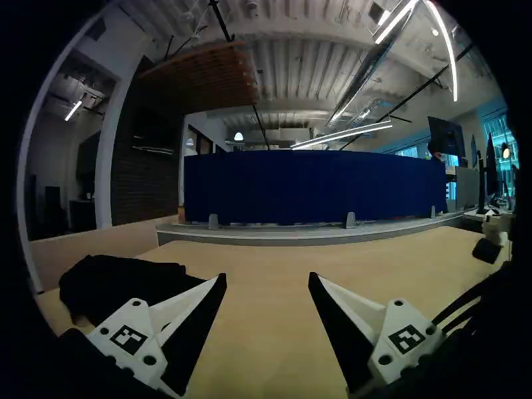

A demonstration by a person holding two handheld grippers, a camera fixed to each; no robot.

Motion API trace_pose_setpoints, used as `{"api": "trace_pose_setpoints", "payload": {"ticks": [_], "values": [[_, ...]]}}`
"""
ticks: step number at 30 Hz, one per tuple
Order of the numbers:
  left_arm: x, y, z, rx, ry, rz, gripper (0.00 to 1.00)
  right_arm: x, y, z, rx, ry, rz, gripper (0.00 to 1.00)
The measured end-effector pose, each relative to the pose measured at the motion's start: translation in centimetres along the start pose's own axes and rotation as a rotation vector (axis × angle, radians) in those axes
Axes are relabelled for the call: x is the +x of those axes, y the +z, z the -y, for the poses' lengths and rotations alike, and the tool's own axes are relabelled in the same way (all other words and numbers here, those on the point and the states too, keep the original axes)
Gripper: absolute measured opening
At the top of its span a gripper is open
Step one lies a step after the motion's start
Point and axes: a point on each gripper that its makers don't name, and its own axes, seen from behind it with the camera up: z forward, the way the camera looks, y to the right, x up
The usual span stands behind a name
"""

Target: Fold towel

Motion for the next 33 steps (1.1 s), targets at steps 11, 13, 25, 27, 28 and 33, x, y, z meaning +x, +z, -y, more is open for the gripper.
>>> {"api": "trace_pose_setpoints", "payload": {"ticks": [11, 13, 25, 27, 28, 33], "values": [[0.0, 0.0, 0.0, 0.000, 0.000, 0.000, 0.91, -0.4, -0.4, 0.7, 0.011, 0.040, -0.016, 0.99], [0.0, 0.0, 0.0, 0.000, 0.000, 0.000, 0.91, -0.3, -0.6, 0.9, 0.016, 0.033, -0.024, 0.99], [0.0, -0.1, 0.0, 0.000, 0.000, 0.000, 0.91, -0.6, -1.1, 2.0, 0.049, -0.026, -0.041, 0.99], [0.0, 0.0, 0.0, 0.000, 0.000, 0.000, 0.91, -0.6, -1.1, 2.2, 0.053, -0.037, -0.040, 0.99], [0.0, -0.1, 0.0, 0.000, 0.000, 0.000, 0.91, -0.7, -1.1, 2.4, 0.055, -0.043, -0.040, 0.99], [0.0, -0.1, 0.1, 0.000, 0.000, 0.000, 0.91, -0.6, -1.1, 2.5, 0.056, -0.058, -0.038, 1.00]]}}
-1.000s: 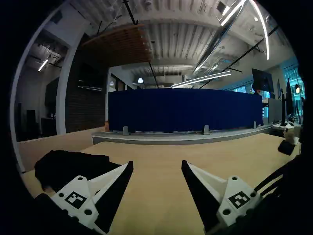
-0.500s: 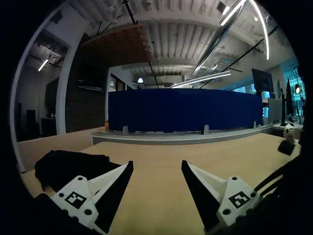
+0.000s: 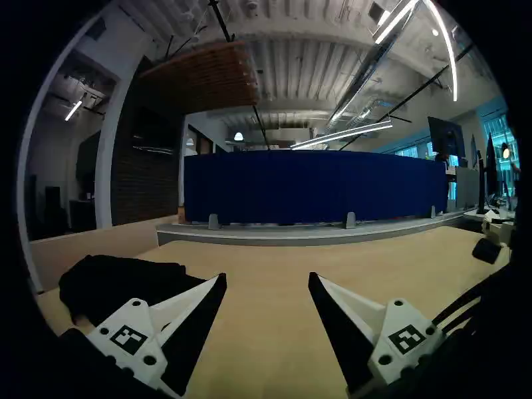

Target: Fold towel

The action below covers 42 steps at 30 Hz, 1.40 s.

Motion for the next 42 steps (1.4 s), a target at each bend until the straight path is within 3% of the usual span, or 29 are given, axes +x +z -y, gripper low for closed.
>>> {"api": "trace_pose_setpoints", "payload": {"ticks": [42], "values": [[0.46, -0.17, -0.27, 0.000, -0.001, 0.002, 0.91, 0.00, -0.02, -0.33, -0.006, -0.001, 0.001, 1.00]]}}
